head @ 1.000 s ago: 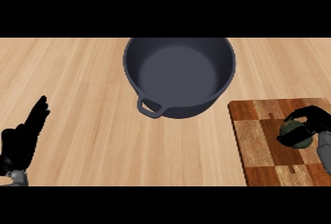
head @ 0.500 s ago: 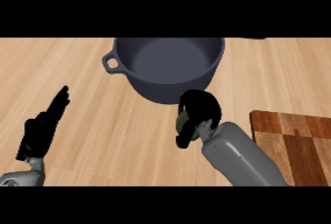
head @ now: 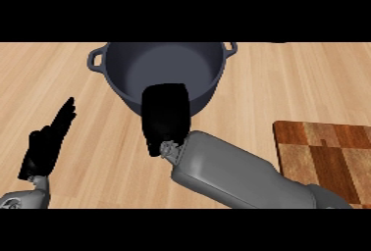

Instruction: Pick the squash from the cutting board and place it in the pot

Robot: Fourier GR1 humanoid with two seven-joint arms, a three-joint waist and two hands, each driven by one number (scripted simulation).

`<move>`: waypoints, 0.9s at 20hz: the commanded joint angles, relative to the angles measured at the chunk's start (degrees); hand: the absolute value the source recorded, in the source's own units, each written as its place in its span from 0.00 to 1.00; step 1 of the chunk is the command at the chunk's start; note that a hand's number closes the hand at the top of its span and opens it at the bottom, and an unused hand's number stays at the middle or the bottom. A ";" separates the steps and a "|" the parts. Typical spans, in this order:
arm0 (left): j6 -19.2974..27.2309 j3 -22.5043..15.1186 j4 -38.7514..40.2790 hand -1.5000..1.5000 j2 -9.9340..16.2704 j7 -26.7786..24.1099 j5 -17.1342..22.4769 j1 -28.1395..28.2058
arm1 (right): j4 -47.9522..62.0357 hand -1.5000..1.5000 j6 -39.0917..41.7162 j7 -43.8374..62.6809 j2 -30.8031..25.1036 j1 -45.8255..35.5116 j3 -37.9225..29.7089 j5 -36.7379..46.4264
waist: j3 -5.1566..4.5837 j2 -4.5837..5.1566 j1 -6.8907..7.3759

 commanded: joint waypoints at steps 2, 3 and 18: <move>-0.30 0.34 -1.02 0.50 0.37 0.11 0.24 1.01 | 3.93 1.00 -6.09 11.74 1.00 -11.47 1.87 6.04 | 0.03 -0.13 -0.53; 0.69 1.65 0.47 0.50 0.56 -0.08 0.25 -0.12 | 3.46 1.00 -7.93 12.45 1.00 -11.88 2.05 6.78 | 0.05 -0.01 -1.74; 2.85 0.70 -2.51 0.50 -1.49 1.40 -1.34 2.26 | 14.71 1.00 -23.63 5.84 1.02 -19.56 -8.49 5.85 | 0.18 0.32 -3.71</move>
